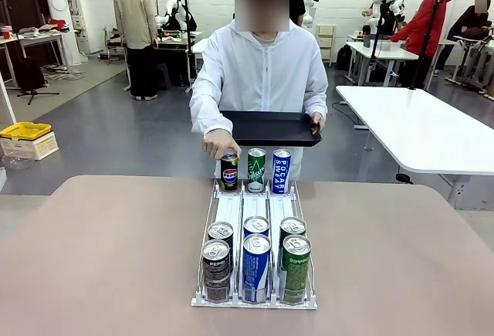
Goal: Retrieve and hand over the desired beverage to the person.
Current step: Pick up a can of the same type that the person held from the Automatic Can Dispenser.
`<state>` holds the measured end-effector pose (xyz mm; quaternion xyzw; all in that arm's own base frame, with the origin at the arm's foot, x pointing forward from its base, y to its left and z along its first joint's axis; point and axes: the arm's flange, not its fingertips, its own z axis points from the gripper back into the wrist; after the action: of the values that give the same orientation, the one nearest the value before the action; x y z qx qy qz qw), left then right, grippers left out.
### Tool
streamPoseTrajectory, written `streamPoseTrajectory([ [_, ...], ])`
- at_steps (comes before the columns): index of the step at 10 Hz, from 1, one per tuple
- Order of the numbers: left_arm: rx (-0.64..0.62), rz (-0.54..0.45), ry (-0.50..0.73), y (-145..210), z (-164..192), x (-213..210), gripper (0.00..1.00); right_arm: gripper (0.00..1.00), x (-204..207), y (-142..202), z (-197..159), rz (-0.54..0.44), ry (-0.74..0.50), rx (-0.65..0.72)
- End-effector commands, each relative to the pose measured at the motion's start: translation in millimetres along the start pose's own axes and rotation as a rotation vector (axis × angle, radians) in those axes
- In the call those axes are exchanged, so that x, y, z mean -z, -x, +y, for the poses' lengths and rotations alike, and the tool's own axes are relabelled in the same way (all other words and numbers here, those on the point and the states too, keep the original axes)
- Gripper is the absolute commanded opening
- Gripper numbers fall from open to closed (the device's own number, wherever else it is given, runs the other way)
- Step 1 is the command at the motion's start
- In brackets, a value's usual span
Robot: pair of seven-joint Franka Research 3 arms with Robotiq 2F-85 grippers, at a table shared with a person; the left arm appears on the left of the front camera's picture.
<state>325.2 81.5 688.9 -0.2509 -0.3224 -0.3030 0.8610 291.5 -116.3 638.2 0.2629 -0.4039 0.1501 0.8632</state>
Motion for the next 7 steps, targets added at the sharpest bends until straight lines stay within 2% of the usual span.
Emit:
streamPoseTrajectory([
  [1,0.015,-0.001,0.003,-0.4,1.2,-1.4,1.0,1.0,1.1,-1.0,1.1,-0.005,-0.02,0.001],
  [7,0.015,-0.001,0.003,-0.4,1.2,-1.4,1.0,1.0,1.1,-1.0,1.1,-0.005,-0.02,0.001],
])
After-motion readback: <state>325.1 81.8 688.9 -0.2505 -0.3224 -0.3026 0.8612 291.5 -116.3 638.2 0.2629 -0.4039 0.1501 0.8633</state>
